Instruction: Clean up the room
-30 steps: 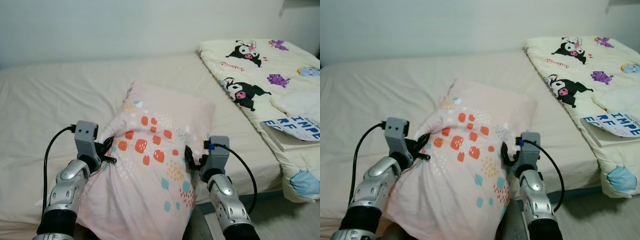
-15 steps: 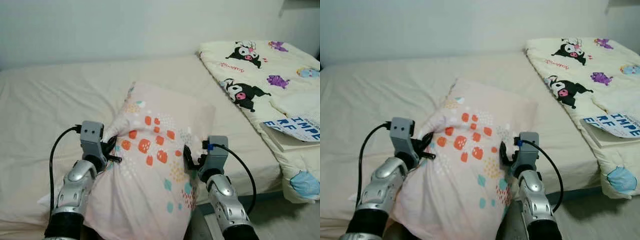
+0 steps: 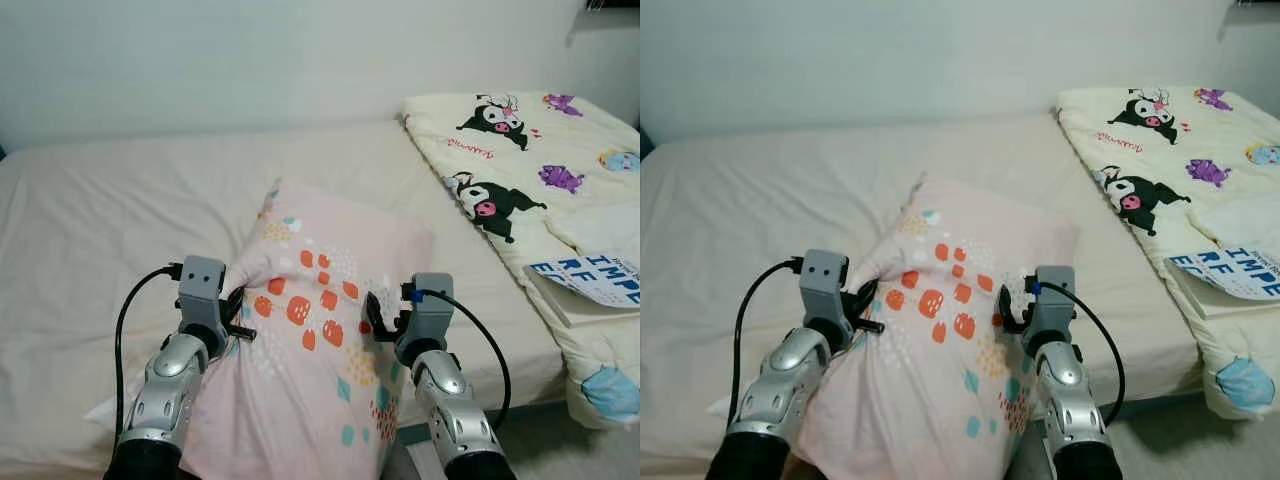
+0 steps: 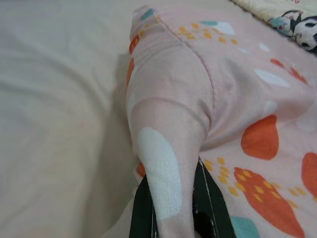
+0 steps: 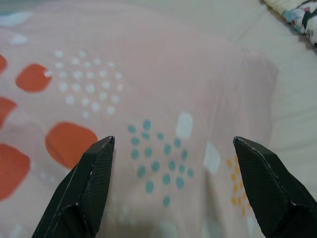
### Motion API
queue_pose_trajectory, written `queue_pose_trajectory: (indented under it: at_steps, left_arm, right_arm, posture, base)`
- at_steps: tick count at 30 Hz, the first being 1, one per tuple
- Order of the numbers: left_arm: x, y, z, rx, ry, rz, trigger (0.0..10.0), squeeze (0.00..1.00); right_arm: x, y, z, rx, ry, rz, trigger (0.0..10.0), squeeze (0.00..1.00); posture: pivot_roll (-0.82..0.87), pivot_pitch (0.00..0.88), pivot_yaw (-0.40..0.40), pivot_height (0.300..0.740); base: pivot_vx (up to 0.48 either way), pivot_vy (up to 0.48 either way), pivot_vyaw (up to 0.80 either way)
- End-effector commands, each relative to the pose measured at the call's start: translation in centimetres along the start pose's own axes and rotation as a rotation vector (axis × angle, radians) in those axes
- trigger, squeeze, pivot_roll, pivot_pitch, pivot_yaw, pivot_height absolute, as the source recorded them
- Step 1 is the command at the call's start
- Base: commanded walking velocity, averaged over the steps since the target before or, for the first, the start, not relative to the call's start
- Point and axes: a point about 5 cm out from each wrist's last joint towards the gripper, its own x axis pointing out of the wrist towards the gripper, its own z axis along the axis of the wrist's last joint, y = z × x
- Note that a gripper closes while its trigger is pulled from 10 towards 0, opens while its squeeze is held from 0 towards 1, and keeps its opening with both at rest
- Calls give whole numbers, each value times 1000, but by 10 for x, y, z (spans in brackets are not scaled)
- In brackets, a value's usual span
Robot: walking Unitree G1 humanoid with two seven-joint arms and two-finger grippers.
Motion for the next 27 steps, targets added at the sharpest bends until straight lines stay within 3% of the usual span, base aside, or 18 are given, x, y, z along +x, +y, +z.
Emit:
queue_pose_trajectory:
  at_steps: [1, 27]
  left_arm:
    - [-2, 0, 11, 17, -65, 26, 10000, 0]
    - [-5, -2, 9, -5, -69, 45, 10000, 0]
  right_arm:
    - [-1, 3, 0, -9, -7, 9, 10000, 0]
    - [-2, 5, -2, -15, 3, 14, 10000, 0]
  posture:
    - [14, 0, -47, 628]
    - [11, 0, -50, 728]
  base:
    - [0, 0, 0]
    - [0, 0, 0]
